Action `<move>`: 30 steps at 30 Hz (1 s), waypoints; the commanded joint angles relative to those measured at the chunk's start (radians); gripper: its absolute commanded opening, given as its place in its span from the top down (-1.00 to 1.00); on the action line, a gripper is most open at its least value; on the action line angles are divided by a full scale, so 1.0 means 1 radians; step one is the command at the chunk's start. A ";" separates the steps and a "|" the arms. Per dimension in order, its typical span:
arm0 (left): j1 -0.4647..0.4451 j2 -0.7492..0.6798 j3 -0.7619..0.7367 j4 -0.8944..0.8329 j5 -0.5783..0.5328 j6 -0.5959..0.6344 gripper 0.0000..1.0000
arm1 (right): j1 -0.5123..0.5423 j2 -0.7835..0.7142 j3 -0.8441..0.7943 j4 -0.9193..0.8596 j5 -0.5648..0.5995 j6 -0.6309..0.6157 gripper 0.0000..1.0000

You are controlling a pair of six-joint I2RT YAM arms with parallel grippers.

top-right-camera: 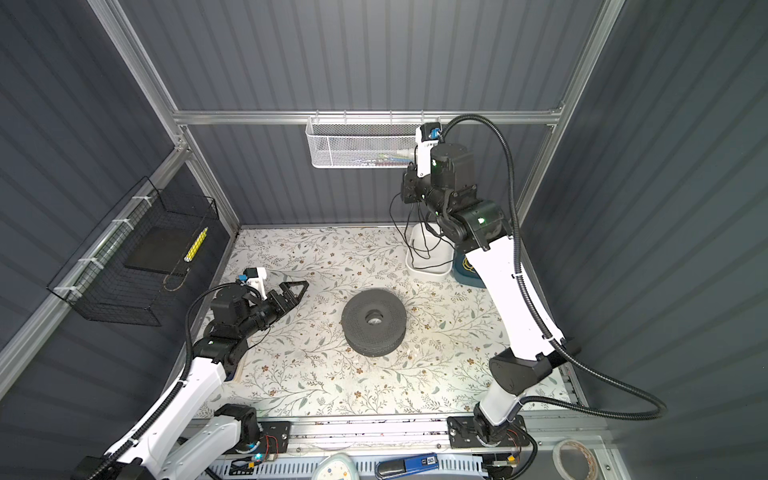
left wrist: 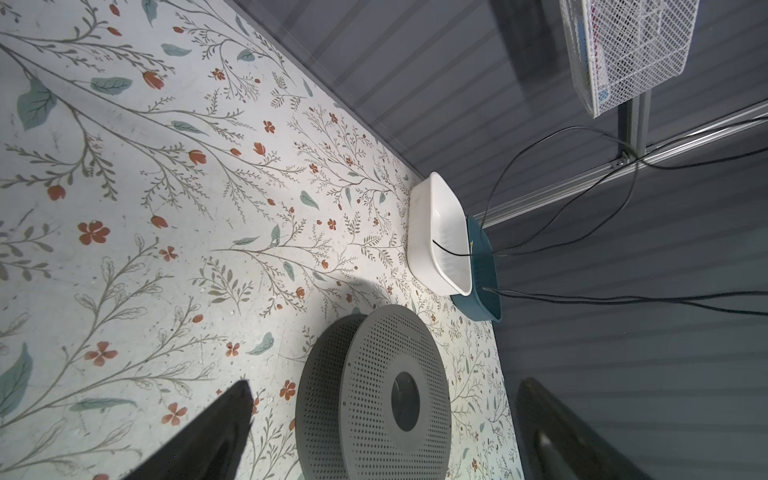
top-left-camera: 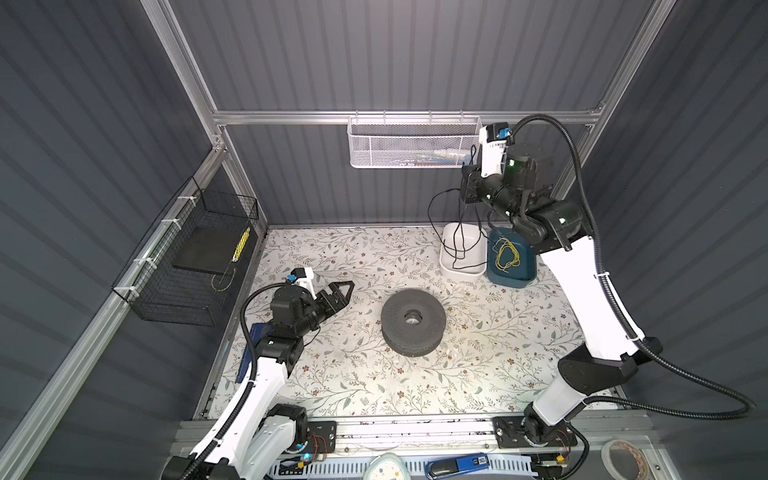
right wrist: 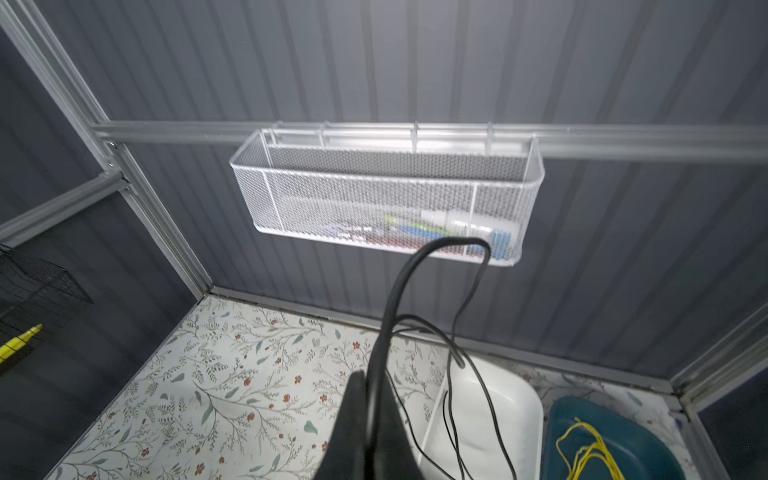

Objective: Wrap the cables
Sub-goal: 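Grasp the black cable with the right gripper and lift it high, then carry the black cable with the right gripper and drop it near the left gripper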

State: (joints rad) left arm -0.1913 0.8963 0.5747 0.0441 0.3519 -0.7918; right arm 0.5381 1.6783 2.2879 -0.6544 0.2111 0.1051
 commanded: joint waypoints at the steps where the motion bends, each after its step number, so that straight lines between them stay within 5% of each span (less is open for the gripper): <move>1: -0.005 -0.020 0.033 -0.017 0.018 0.035 -0.99 | 0.044 0.009 0.098 -0.012 0.075 -0.087 1.00; 7: -0.005 -0.010 0.037 -0.001 0.024 0.034 -0.99 | 0.127 0.007 0.200 0.017 0.013 -0.104 1.00; 17: -0.006 -0.041 0.059 -0.028 -0.014 0.064 -0.99 | 0.255 0.102 0.181 -0.025 -0.339 0.069 1.00; 22: -0.004 -0.092 0.084 -0.084 -0.106 0.108 -0.99 | 0.272 0.074 -0.028 0.032 -0.463 0.136 0.87; 30: -0.004 -0.049 0.036 0.049 -0.057 0.100 -0.98 | 0.259 0.008 -0.346 0.130 -0.473 0.191 0.45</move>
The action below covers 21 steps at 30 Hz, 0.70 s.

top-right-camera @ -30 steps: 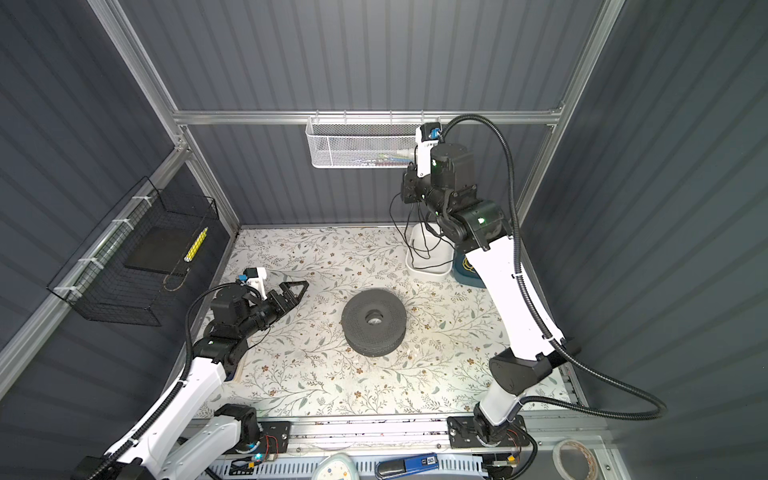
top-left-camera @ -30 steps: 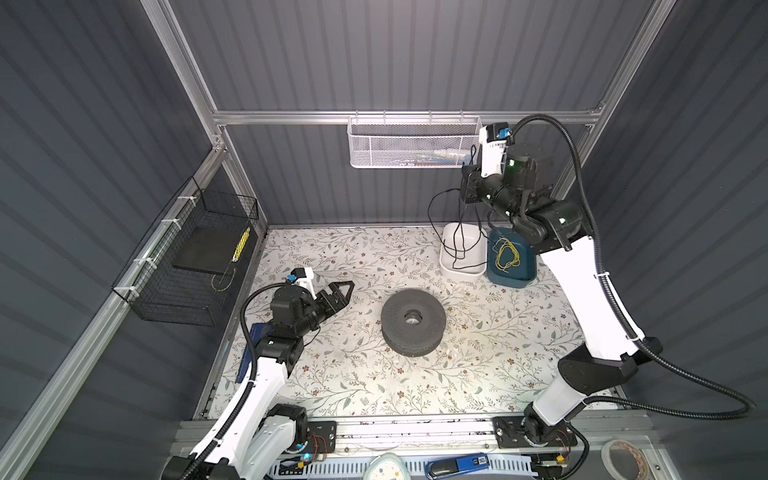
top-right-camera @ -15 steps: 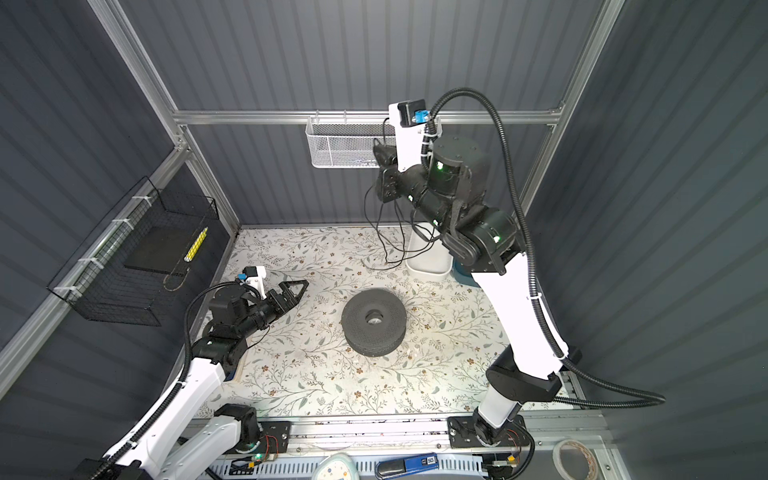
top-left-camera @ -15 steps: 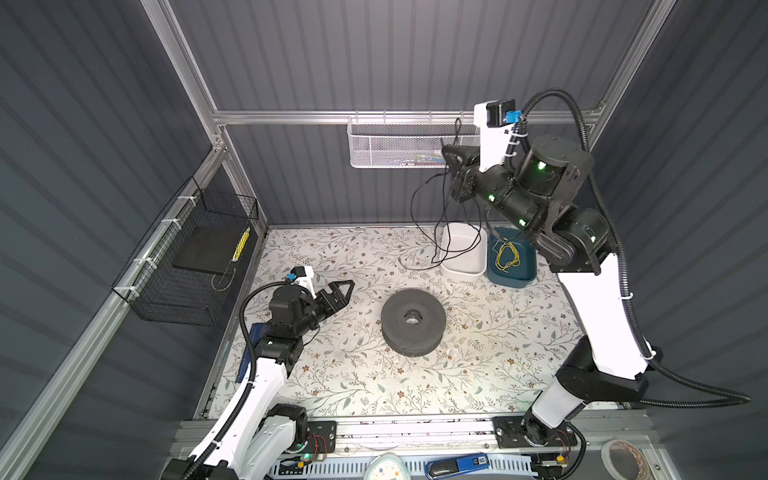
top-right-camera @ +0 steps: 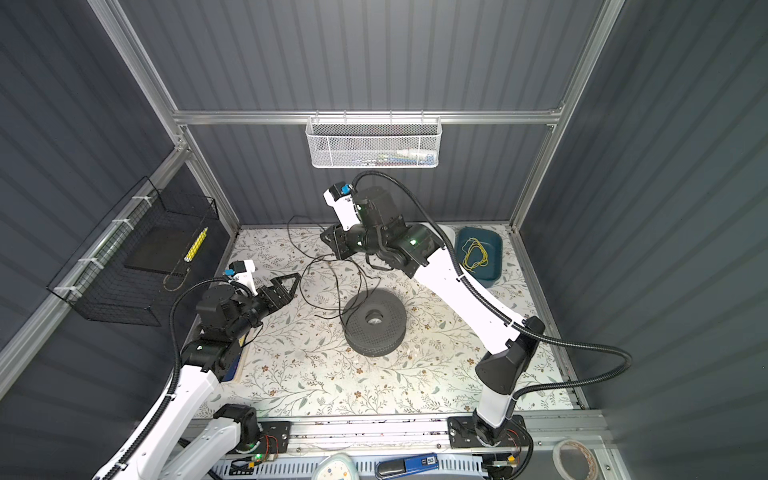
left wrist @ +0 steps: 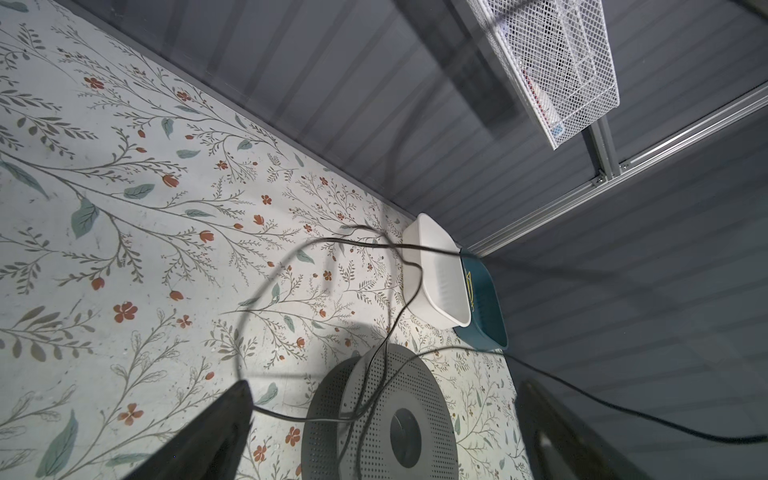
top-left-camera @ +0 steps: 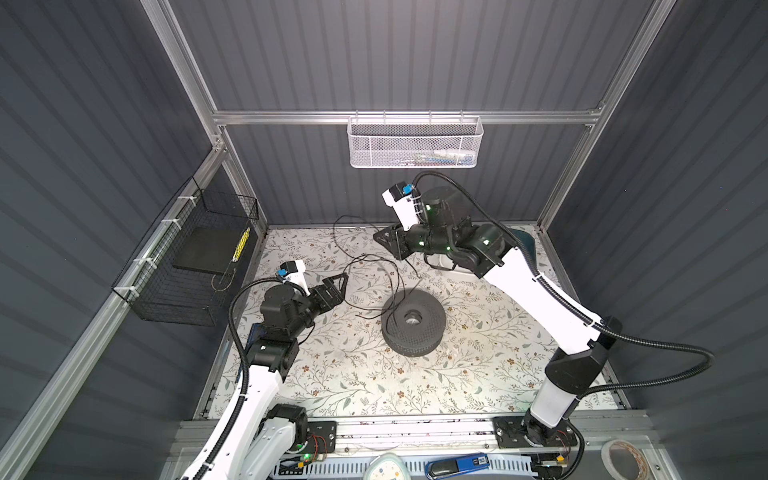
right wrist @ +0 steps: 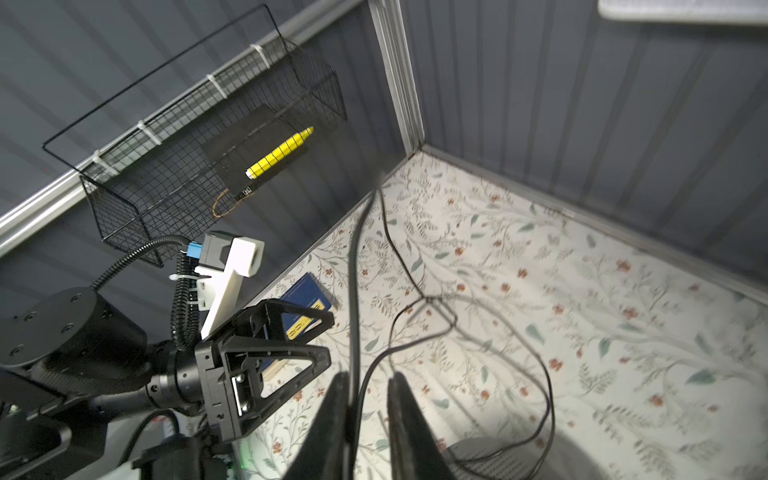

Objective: Wrap the cables
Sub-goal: 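Carry the black cable with the right gripper and drop it near the left gripper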

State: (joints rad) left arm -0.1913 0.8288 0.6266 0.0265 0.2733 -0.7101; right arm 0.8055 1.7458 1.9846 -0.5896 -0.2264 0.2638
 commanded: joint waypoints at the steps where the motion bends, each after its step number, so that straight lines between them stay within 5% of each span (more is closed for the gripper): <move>1: -0.004 0.030 -0.023 0.087 0.033 0.007 -0.97 | -0.014 -0.063 -0.067 0.070 -0.037 0.042 0.43; 9: -0.004 0.080 -0.026 0.131 0.070 0.002 -0.90 | -0.049 -0.124 -0.234 0.172 0.029 0.078 0.80; 11: -0.004 0.090 -0.013 0.097 0.066 0.016 -0.93 | -0.063 -0.133 -0.243 0.154 0.016 0.086 0.70; 15: -0.004 0.095 -0.026 0.066 0.064 0.023 -0.94 | -0.068 -0.182 -0.361 0.164 0.012 0.122 0.04; 21: -0.004 0.114 -0.022 -0.012 -0.020 0.062 -0.92 | -0.068 -0.233 -0.628 0.329 -0.057 0.253 -0.14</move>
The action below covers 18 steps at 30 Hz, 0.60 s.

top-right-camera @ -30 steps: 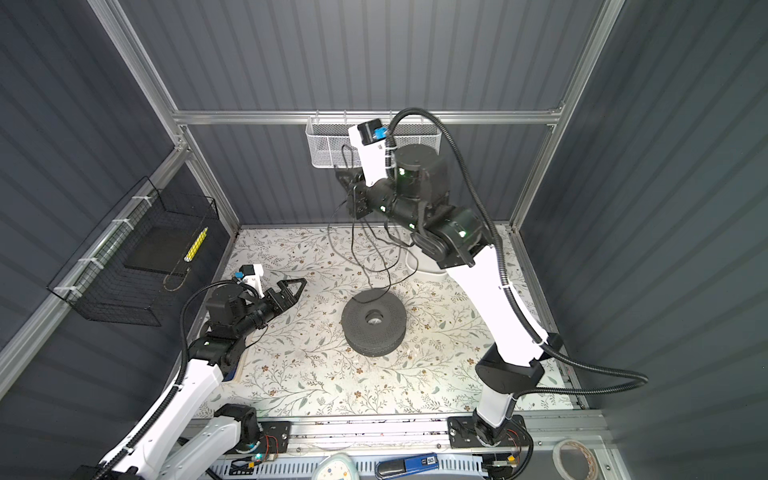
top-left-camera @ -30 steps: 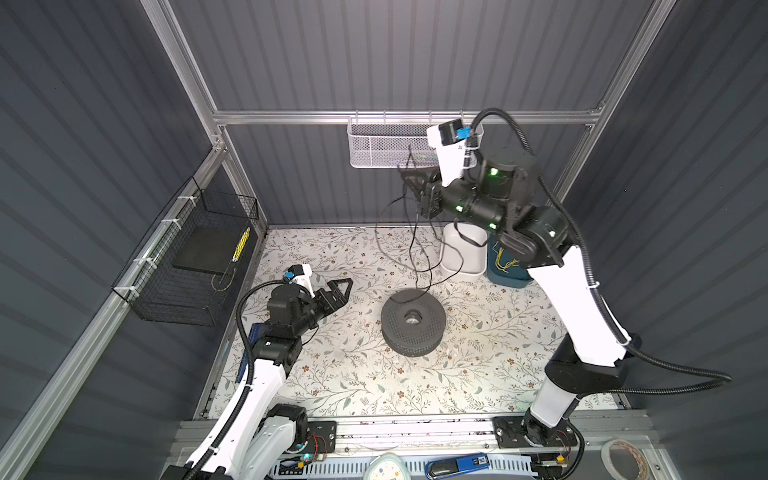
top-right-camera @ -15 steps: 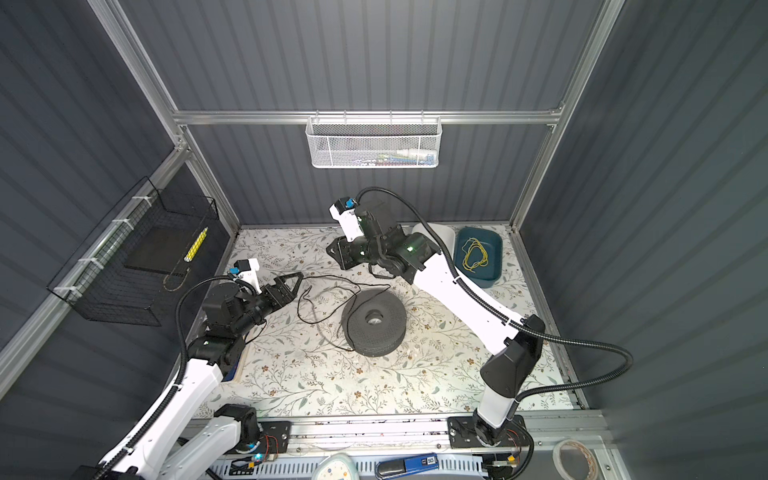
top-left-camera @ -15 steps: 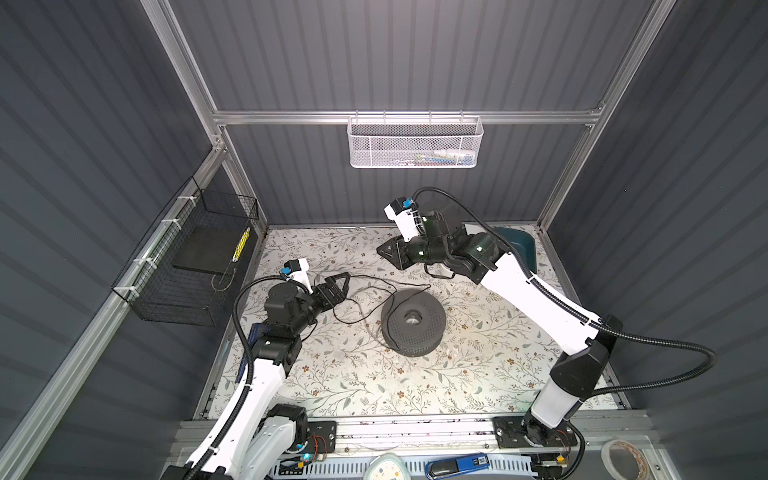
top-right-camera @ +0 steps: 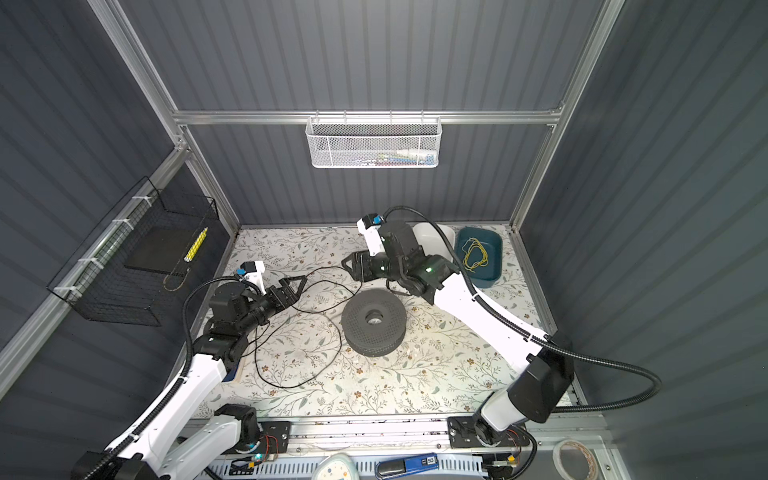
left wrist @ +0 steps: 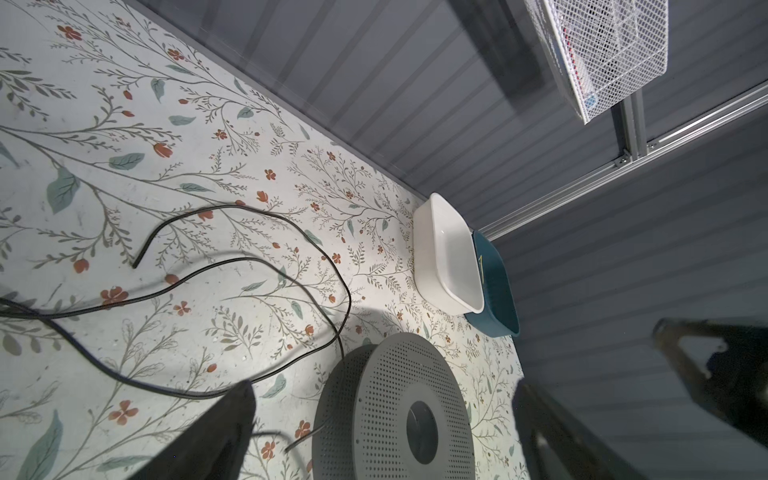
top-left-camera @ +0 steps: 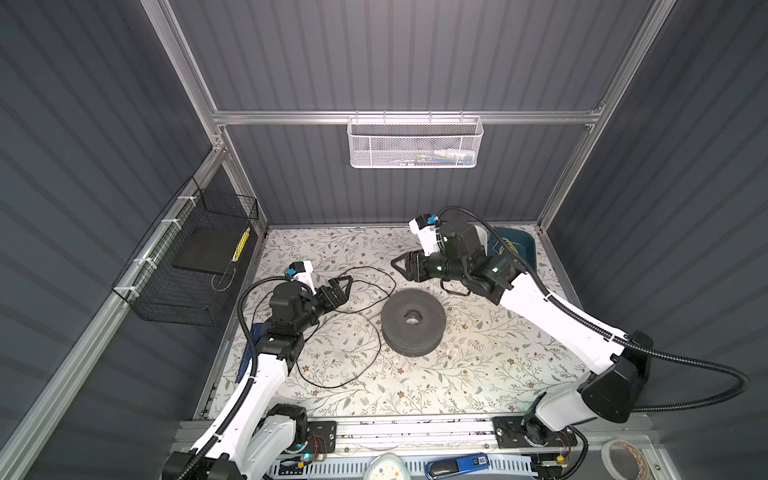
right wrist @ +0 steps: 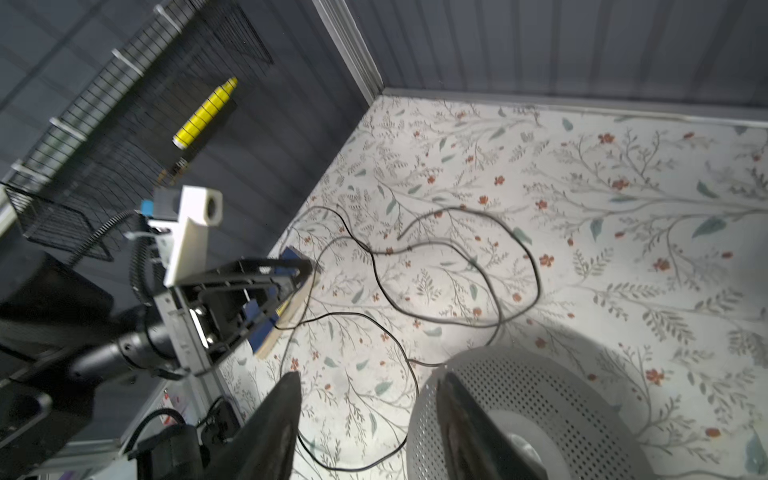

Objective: Wrap the cables
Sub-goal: 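Carry the black cable with the right gripper and drop it near the left gripper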

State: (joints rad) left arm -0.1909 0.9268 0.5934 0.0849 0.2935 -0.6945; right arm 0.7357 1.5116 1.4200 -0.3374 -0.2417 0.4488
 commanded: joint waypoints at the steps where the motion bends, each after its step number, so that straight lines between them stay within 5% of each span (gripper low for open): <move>1: -0.004 0.030 0.031 -0.111 -0.053 0.058 -0.89 | 0.001 0.003 -0.077 0.075 -0.043 0.073 -0.14; 5: -0.011 0.081 0.105 -0.283 -0.095 0.063 -0.66 | 0.001 -0.004 -0.150 0.106 -0.071 0.096 -0.15; 10: -0.085 0.083 0.113 -0.543 -0.416 0.020 -0.63 | 0.001 -0.007 -0.222 0.134 -0.069 0.114 -0.14; 18: -0.088 0.054 -0.090 -0.418 -0.292 -0.273 -0.76 | 0.002 0.005 -0.293 0.213 -0.084 0.137 -0.16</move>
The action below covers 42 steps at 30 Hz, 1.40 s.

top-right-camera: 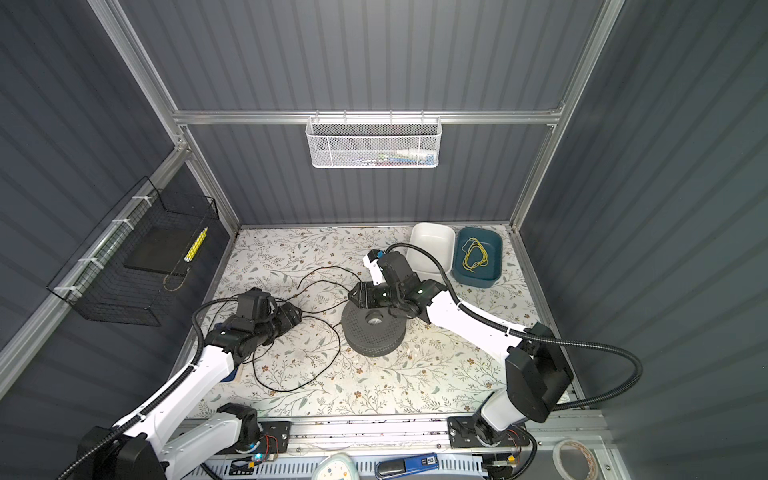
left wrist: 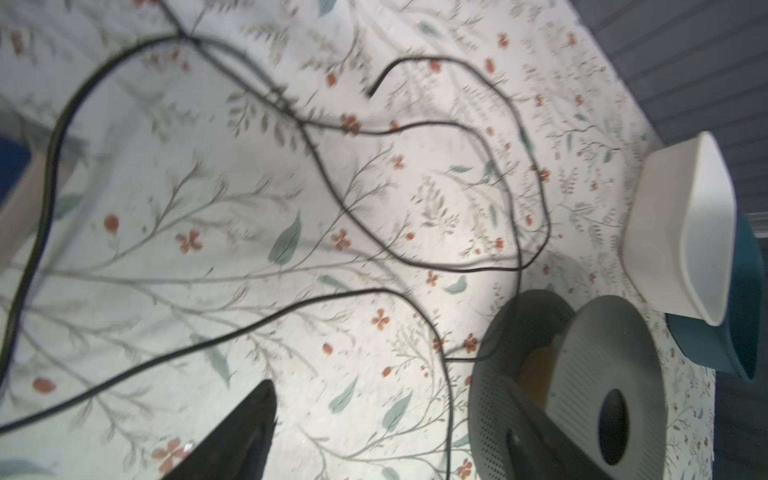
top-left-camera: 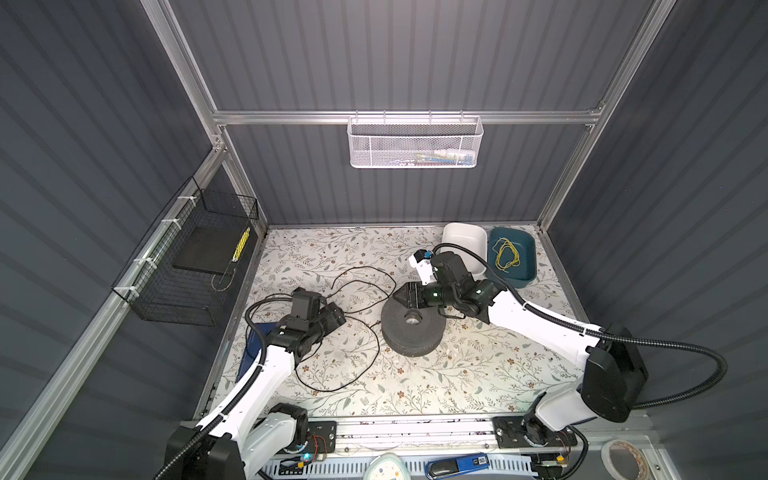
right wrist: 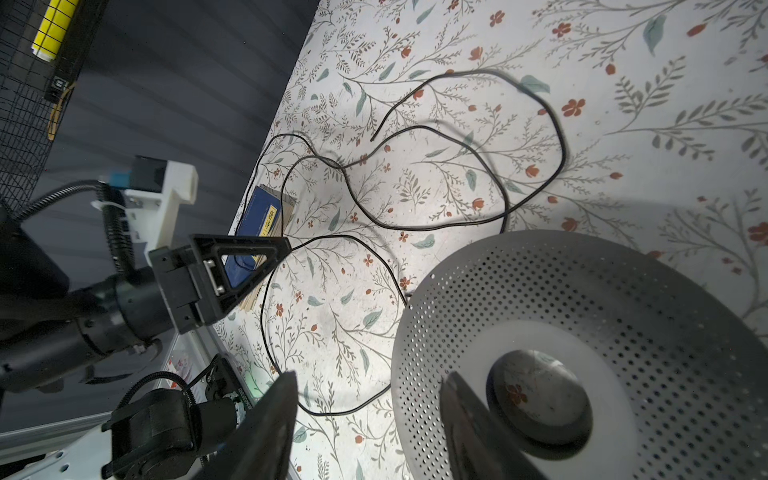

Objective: Wrap the cables
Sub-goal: 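Carry the black cable with the right gripper and drop it near the left gripper, then grasp the black cable end with the left gripper while the right gripper holds the spool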

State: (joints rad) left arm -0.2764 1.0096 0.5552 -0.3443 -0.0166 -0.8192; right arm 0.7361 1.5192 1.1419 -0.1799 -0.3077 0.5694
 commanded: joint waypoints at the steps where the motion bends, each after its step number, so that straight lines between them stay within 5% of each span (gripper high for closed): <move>1: -0.003 -0.045 -0.088 0.069 0.023 -0.181 -0.77 | 0.000 -0.001 -0.022 0.061 -0.018 0.017 -0.16; 6: -0.002 -0.068 -0.182 0.264 -0.086 -0.231 -0.75 | -0.003 0.001 -0.045 0.068 -0.018 0.007 -0.17; 14: 0.019 0.165 -0.202 0.530 -0.065 -0.334 -0.60 | -0.021 -0.031 -0.106 0.100 -0.062 0.011 -0.17; 22: 0.043 0.176 -0.246 0.679 -0.156 -0.291 -0.19 | -0.036 -0.041 -0.139 0.122 -0.087 0.012 -0.15; 26: 0.086 0.235 -0.234 0.729 -0.081 -0.268 0.38 | -0.036 -0.043 -0.139 0.122 -0.093 0.014 -0.13; 32: 0.115 0.189 -0.142 0.642 -0.006 -0.191 1.00 | -0.038 -0.070 -0.142 0.114 -0.092 0.007 -0.11; 42: 0.114 0.079 0.215 0.302 0.085 -0.071 0.92 | -0.037 -0.101 -0.104 0.104 -0.096 -0.003 -0.10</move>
State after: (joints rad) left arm -0.1638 1.0832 0.7235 0.0994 0.0181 -0.9279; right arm 0.7029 1.4292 1.0119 -0.0750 -0.3904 0.5762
